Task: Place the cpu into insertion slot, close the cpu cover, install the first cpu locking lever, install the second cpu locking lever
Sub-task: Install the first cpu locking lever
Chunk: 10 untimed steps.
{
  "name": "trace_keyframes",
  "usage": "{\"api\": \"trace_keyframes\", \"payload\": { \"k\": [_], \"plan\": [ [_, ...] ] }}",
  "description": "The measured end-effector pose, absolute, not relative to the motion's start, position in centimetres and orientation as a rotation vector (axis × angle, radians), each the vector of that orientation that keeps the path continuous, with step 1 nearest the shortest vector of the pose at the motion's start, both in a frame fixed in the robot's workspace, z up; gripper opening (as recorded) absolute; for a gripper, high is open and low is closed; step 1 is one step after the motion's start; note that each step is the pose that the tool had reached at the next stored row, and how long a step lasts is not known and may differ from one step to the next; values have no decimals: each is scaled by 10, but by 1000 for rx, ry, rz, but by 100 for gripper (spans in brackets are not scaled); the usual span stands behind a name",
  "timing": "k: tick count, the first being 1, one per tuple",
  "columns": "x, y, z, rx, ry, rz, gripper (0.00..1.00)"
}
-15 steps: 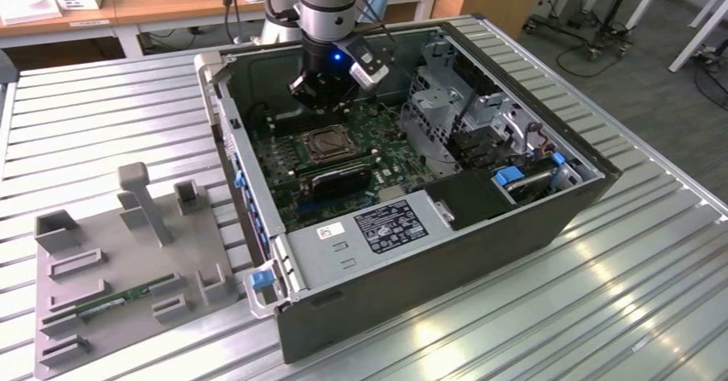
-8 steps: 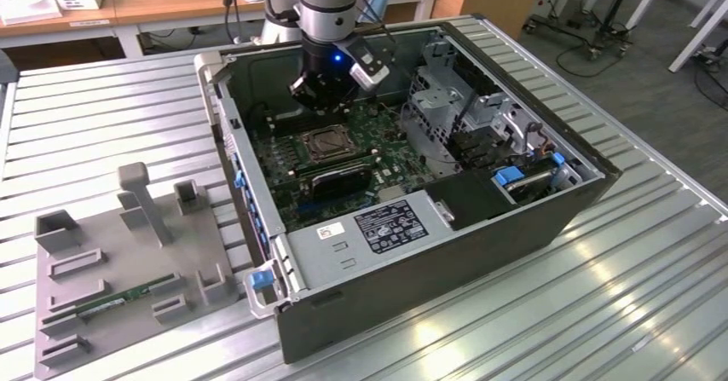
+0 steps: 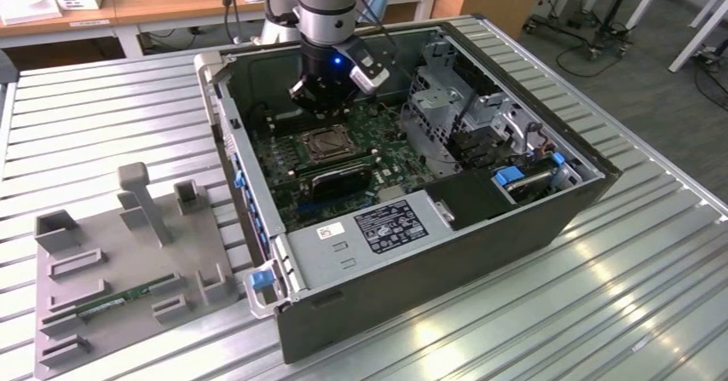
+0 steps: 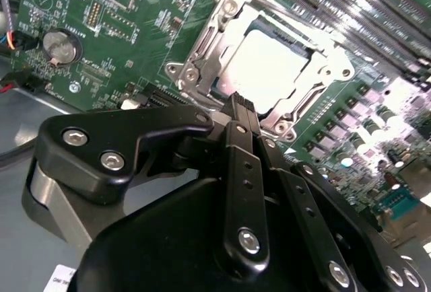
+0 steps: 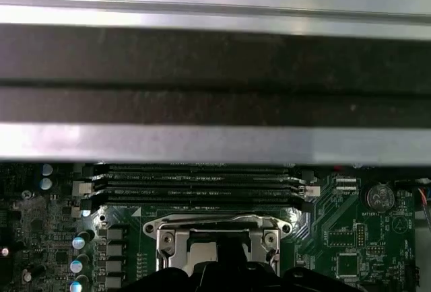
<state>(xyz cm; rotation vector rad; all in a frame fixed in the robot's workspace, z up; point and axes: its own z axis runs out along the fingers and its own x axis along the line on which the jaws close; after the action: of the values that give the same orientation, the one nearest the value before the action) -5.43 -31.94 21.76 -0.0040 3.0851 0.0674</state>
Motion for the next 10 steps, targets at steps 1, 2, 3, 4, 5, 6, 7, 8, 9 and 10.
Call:
{"api": "trace_keyframes", "payload": {
  "k": [1,2,3,4,5,6,7,8,9,10],
  "plan": [
    [-55,-321,218,-4,3085,67,11],
    [-56,-322,218,-4,3085,67,11],
    [-56,-324,218,-4,3085,67,11],
    [-57,-325,218,-4,3085,67,11],
    [-57,-326,218,-4,3085,66,11],
    [-57,-328,218,-4,3085,66,11],
    [-57,-329,218,-3,3085,65,11],
    [-57,-330,218,-3,3085,64,11],
    [-57,-331,218,-2,3085,63,11],
    [-57,-332,218,-1,3085,61,11]
  ]
}}
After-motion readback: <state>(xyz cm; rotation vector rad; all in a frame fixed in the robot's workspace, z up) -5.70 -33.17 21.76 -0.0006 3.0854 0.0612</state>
